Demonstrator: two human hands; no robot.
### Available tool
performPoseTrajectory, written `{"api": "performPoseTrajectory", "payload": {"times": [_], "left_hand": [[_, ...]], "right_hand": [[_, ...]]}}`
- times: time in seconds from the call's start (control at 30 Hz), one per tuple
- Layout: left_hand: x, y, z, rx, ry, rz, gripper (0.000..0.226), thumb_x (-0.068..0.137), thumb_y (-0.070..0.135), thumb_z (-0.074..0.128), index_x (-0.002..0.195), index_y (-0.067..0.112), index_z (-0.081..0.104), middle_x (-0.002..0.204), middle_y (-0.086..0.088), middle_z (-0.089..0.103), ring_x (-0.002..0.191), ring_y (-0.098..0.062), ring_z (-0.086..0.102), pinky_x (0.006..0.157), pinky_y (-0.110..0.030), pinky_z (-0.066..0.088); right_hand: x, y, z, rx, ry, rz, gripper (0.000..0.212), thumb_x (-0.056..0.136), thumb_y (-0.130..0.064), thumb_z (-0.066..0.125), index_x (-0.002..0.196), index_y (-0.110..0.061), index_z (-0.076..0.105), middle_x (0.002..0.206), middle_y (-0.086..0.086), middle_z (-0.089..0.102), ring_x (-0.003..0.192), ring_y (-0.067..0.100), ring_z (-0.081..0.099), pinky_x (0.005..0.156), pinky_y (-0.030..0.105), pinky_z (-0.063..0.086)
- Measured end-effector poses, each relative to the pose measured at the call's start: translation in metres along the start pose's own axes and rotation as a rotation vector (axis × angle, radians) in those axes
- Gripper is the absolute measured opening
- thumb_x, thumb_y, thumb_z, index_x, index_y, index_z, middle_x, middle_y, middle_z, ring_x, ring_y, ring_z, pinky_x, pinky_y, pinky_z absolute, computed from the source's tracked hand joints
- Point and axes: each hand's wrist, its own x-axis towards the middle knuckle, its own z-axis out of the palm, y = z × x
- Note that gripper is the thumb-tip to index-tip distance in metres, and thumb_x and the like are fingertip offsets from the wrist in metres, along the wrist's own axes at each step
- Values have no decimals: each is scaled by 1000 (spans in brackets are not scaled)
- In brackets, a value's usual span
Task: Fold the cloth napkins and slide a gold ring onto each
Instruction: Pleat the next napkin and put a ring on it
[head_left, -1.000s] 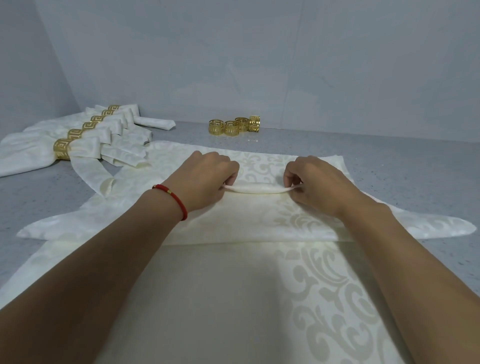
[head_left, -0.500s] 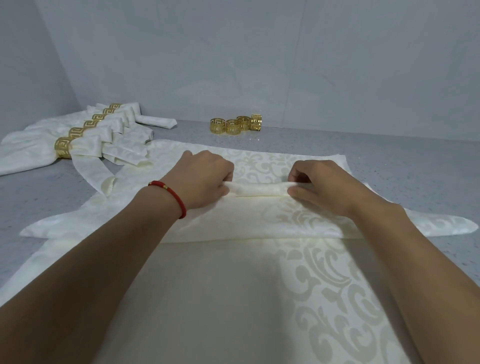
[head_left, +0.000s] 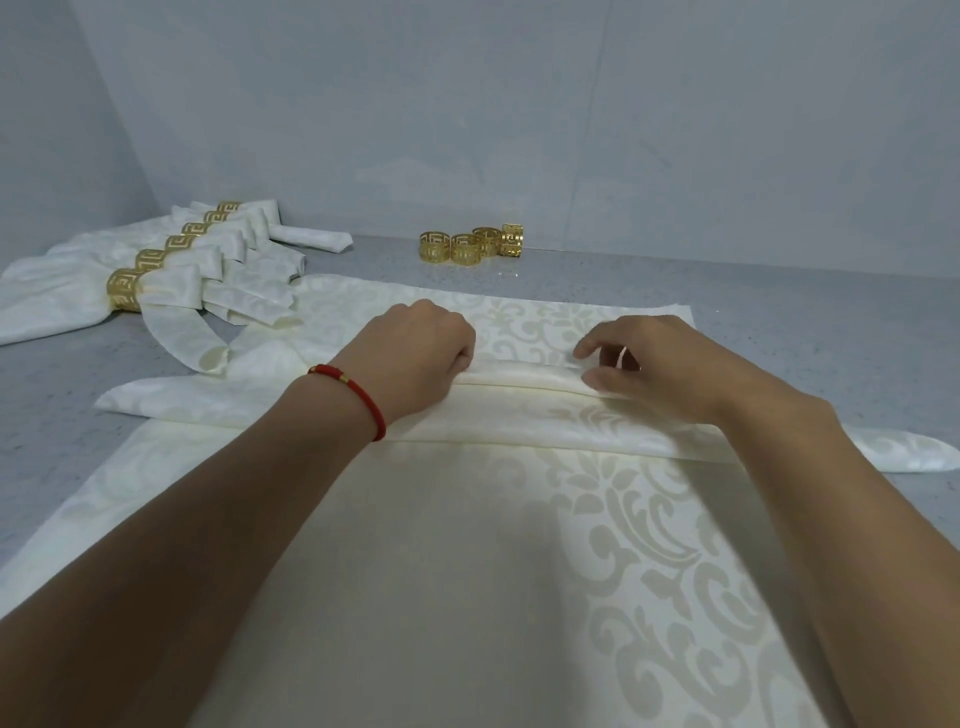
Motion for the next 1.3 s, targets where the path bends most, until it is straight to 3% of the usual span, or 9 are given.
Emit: {"api": "performPoseTrajectory", "payload": {"times": [0.13, 0.3, 0.47, 0.63, 0.77, 0.83, 1.0, 1.2, 1.3], "left_hand": [[0, -3, 3, -19, -53, 2, 22, 99, 24, 53, 117, 18, 64, 115, -2, 58, 106, -25, 56, 86, -39, 48], [-4, 1, -8, 94, -9, 30, 10, 95, 25, 53, 86, 28, 49, 89, 10, 50, 93, -18, 50, 76, -32, 32], [-10, 10, -17, 229, -116, 76, 23, 85, 6, 55, 88, 28, 52, 88, 9, 57, 89, -17, 56, 79, -34, 25], [-12, 4, -22, 2, -182, 13, 8, 92, 24, 57, 93, 30, 63, 96, 5, 60, 93, -22, 61, 82, -36, 50], [-10, 1, -16, -41, -219, -44, 24, 93, 35, 65, 115, 31, 61, 108, 2, 59, 101, -22, 58, 82, -35, 49], [-10, 4, -17, -27, -221, -40, 19, 92, 33, 65, 110, 27, 63, 109, 3, 57, 102, -22, 57, 83, -35, 49], [-19, 18, -28, 54, -193, -18, 5, 95, 27, 56, 92, 24, 53, 105, 2, 56, 95, -20, 55, 71, -32, 42], [-62, 35, -22, 175, -127, -35, 10, 102, 19, 42, 111, 23, 42, 85, 2, 41, 68, -16, 40, 68, -32, 34], [-86, 37, -13, 56, -166, -57, 28, 107, 34, 30, 127, 21, 45, 120, -1, 55, 101, -20, 53, 86, -32, 40]], "right_hand": [[-1, -2, 0, -5, -50, 8, 8, 95, -29, 70, 101, -26, 74, 97, -15, 61, 87, 6, 57, 73, 21, 45], [-3, -12, -2, -24, -16, 13, 9, 88, -19, 72, 88, -22, 63, 87, -7, 65, 83, 17, 61, 72, 31, 50], [-8, -17, -7, -40, -180, 14, 13, 88, -22, 73, 90, -28, 62, 92, -9, 63, 85, 13, 60, 78, 32, 52], [-12, -12, -12, 52, -180, 5, 9, 91, -41, 67, 88, -32, 66, 90, -12, 67, 87, 14, 64, 78, 31, 52], [-9, -14, -9, 36, -201, -29, 9, 94, -36, 70, 103, -34, 67, 100, -13, 65, 94, 11, 62, 83, 28, 51], [-9, -16, -8, 26, -209, -24, 6, 94, -33, 72, 98, -31, 68, 96, -11, 67, 93, 11, 64, 83, 30, 52], [-14, -28, -13, -19, -175, -21, 10, 88, -29, 74, 89, -32, 64, 91, -10, 66, 86, 11, 62, 77, 31, 52], [-45, -30, -3, -176, -62, -130, 14, 96, -46, 61, 101, -33, 63, 95, -14, 57, 90, 7, 55, 82, 35, 51], [-63, -23, 7, -234, 27, -221, 33, 99, -57, 41, 107, -36, 65, 97, -17, 54, 91, 5, 54, 75, 28, 50]]}}
